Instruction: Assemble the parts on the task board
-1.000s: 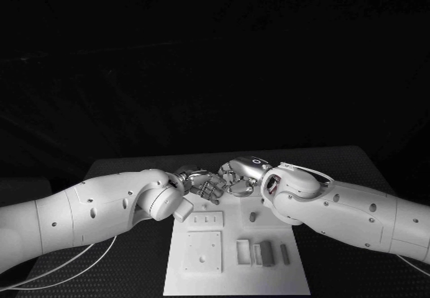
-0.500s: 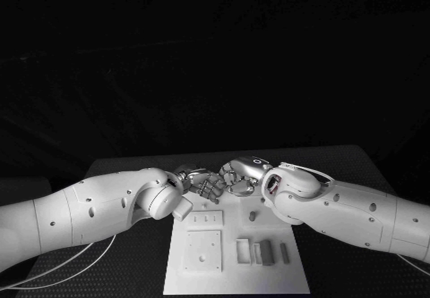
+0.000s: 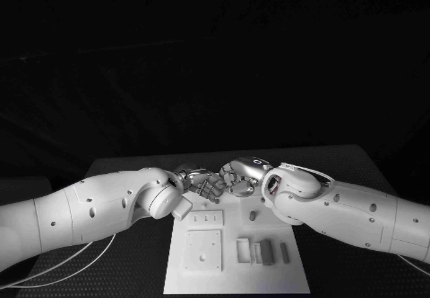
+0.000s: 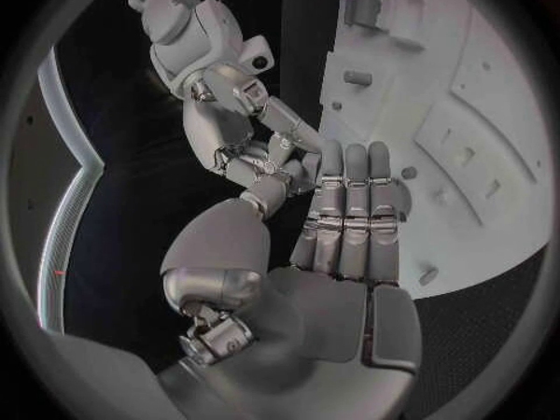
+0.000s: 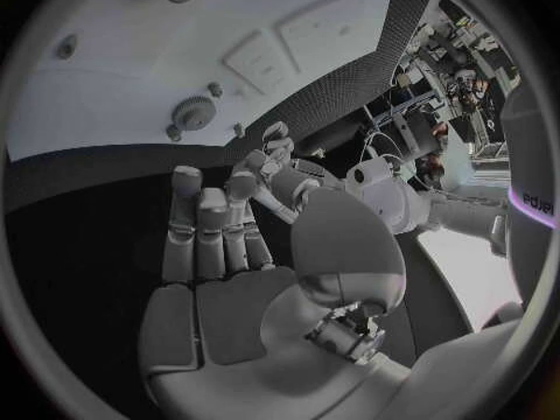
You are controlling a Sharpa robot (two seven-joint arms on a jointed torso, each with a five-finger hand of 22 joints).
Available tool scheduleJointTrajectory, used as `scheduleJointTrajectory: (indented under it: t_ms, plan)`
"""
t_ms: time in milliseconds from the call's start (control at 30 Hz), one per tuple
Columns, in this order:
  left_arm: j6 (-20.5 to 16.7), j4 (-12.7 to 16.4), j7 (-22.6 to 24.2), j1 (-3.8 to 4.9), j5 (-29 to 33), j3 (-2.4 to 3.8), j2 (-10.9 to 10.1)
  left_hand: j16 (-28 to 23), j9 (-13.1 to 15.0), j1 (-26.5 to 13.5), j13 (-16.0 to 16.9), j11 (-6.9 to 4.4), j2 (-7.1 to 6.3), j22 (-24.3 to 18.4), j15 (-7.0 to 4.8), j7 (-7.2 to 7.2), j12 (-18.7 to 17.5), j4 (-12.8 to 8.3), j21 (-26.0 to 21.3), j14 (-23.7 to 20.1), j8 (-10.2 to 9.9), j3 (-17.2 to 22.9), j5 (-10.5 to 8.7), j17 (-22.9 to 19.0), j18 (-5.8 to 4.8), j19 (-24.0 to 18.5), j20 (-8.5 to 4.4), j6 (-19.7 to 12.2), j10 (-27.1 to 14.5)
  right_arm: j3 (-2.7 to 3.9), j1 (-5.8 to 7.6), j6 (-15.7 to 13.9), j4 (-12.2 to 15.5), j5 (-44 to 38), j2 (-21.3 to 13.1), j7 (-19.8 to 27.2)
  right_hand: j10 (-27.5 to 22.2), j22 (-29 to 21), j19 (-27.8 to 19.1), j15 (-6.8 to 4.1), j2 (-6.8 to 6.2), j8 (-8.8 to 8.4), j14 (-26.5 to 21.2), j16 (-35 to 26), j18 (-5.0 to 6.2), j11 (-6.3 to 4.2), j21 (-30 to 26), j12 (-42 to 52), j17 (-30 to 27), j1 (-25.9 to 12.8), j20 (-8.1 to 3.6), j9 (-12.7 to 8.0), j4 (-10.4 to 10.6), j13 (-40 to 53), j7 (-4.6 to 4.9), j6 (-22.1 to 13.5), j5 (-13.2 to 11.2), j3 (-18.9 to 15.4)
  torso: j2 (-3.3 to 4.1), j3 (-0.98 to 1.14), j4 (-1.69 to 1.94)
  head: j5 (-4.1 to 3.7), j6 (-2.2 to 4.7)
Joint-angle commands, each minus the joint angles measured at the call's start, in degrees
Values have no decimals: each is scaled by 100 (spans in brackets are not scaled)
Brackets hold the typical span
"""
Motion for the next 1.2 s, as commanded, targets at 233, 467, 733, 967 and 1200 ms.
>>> scheduleJointTrajectory:
  t_ms: [233, 467, 733, 967, 1200]
  plan:
    - [-65, -40, -233, -2, -855, 17, 2, 187, 453, 126, 255, -109, -173, 204, -81, -297, 250, 8, 104, 153, 89, 19, 534, 163, -50, 123, -131, 376, 107, -11, -18, 54, 34, 47, 3, 121, -130, 102, 47, -31, -6, 8, 11, 19, 79, -80, 20, 35, 5, -64, 7, 13, -50, -12, -51, 1169, 13, -5, 0, 2, -6, 19, -22]
    - [-53, -41, -251, -7, -906, 17, -5, 330, 617, 151, 436, -151, -337, 359, -116, -336, 420, 27, 165, 171, 119, 24, 943, 198, -51, 166, -168, 438, 102, -11, -18, 55, 17, 47, -2, 122, -129, 101, 48, -31, -7, 7, 12, 17, 79, -80, 19, 34, 5, -66, 6, 14, -51, -13, -51, 1170, 14, -3, 0, 0, -5, 12, -29]
    - [-40, -11, -244, -9, -885, 17, 5, 340, 631, 145, 451, -154, -342, 371, -117, -338, 433, 35, 167, 171, 119, 22, 956, 198, -53, 167, -169, 443, 102, -11, -48, 63, -11, 53, 30, 128, -128, 100, 49, -32, -6, 7, 13, 17, 79, -80, 20, 33, 5, -68, 5, 14, -51, -13, -51, 1171, 15, -2, 2, 3, -1, 3, -34]
    - [-220, -15, -232, -11, -789, 17, 6, 351, 644, 132, 465, -156, -334, 384, -119, -339, 445, 47, 170, 174, 117, 18, 955, 197, -53, 172, -171, 447, 100, -11, -82, 95, -11, 133, 28, 126, -127, 99, 50, -32, -16, 4, 14, 15, 79, -80, 19, 31, 4, -79, 5, 15, -50, -15, -51, 1171, 13, -4, 1, 2, 5, 7, -47]
    - [-289, -78, -315, -20, -806, 17, -4, 369, 664, 124, 486, -163, -330, 401, -125, -344, 465, 42, 174, 182, 117, 17, 952, 198, -51, 178, -177, 456, 102, -11, -92, -150, -46, 294, -27, 70, -297, 70, -8, -14, -357, -111, -101, -75, 79, -21, -48, -70, -20, -234, 42, -9, 69, -56, 6, 985, 16, -28, 2, -1, -10, 26, -50]
